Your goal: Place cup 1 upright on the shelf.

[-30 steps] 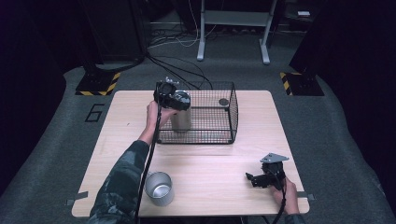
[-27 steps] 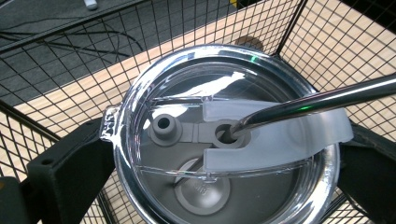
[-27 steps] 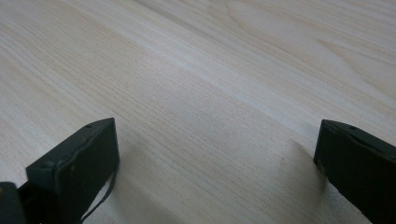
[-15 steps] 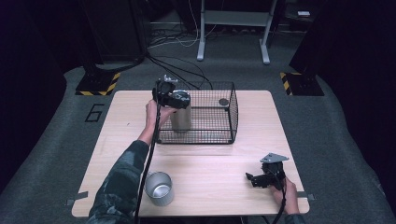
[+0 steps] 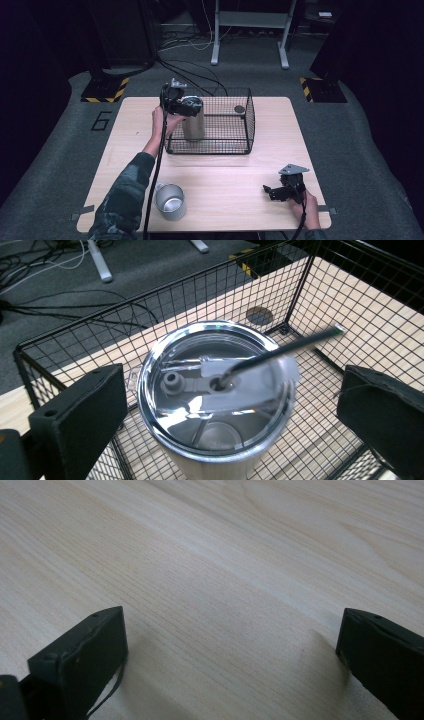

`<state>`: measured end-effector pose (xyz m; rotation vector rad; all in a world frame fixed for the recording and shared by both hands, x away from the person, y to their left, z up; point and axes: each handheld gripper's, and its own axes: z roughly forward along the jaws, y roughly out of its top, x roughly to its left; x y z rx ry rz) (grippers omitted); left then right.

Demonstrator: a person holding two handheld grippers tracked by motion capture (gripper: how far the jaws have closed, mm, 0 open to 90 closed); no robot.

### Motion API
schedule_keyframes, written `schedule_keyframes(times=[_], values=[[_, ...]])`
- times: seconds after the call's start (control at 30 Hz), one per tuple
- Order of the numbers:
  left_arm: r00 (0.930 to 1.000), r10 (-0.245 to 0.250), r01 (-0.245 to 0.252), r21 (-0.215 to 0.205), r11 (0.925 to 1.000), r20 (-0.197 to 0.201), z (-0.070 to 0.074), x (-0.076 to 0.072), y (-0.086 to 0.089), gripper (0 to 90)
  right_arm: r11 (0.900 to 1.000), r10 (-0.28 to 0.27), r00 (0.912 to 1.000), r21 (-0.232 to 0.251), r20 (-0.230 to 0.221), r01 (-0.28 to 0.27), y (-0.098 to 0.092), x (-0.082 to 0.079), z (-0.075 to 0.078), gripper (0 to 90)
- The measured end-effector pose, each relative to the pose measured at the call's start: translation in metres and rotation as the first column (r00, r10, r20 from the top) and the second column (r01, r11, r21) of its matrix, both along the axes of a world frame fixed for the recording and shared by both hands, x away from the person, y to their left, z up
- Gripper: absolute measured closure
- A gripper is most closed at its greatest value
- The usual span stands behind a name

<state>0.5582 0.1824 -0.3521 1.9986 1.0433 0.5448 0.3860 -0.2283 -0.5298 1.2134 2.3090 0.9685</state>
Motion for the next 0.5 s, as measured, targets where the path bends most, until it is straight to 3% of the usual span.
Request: schedule_keyframes(times=[0.3,0.5], values=[[0.9997,-0.001,0.002,-0.038,0.9993,0.024,0.005,-0.017,0.011,0.0,1.000,0.000,1.0000,0.000,0.000,0.000,0.000,0.000,0.000,0.0],[0.9995,-0.019,0.020,-0.026,0.9995,0.025,0.004,-0.032,0.017,0.0,1.000,0.000,1.0000,0.000,0.000,0.000,0.000,0.000,0.000,0.0]])
